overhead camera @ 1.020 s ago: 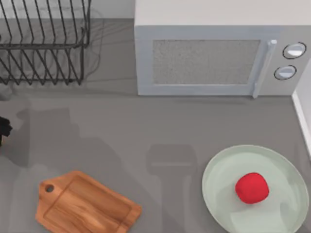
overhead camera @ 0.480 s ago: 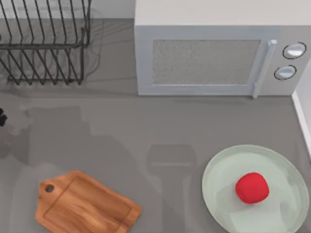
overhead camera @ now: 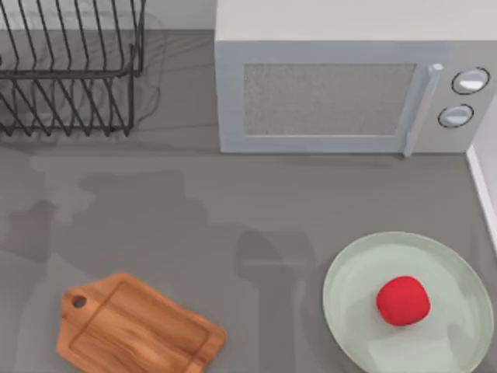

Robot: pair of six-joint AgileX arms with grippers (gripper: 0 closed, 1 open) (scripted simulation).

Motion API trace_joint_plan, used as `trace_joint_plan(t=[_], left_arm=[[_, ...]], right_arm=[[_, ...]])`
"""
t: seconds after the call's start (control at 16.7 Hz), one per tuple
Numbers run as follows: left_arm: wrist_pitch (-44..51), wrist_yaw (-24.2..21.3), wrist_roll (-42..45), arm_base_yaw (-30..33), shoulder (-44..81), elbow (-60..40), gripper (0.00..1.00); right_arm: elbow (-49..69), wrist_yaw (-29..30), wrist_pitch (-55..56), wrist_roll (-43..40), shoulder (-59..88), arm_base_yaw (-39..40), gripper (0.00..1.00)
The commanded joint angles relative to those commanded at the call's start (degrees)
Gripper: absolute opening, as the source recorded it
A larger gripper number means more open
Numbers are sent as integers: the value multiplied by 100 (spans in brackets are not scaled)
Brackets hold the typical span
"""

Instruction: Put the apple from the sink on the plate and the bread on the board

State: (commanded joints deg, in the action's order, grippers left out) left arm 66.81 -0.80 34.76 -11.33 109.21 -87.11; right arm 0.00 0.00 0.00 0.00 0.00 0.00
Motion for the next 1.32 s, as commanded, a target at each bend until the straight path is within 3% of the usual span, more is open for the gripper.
trace_joint_plan(t=[0.36,0.6,0.9,1.32], left_arm=[[-23,5,-157,36,7,28,0],[-26,19,-1208,339,-40,100,0],[-12,46,-3715,1056,-158,415,0],[-75,38,-8636,2354,-606,1424,0]], right_arm=[[0,0,0,0,0,0,100],[0,0,0,0,0,0,100],[0,0,0,0,0,0,100],[0,0,0,0,0,0,100]])
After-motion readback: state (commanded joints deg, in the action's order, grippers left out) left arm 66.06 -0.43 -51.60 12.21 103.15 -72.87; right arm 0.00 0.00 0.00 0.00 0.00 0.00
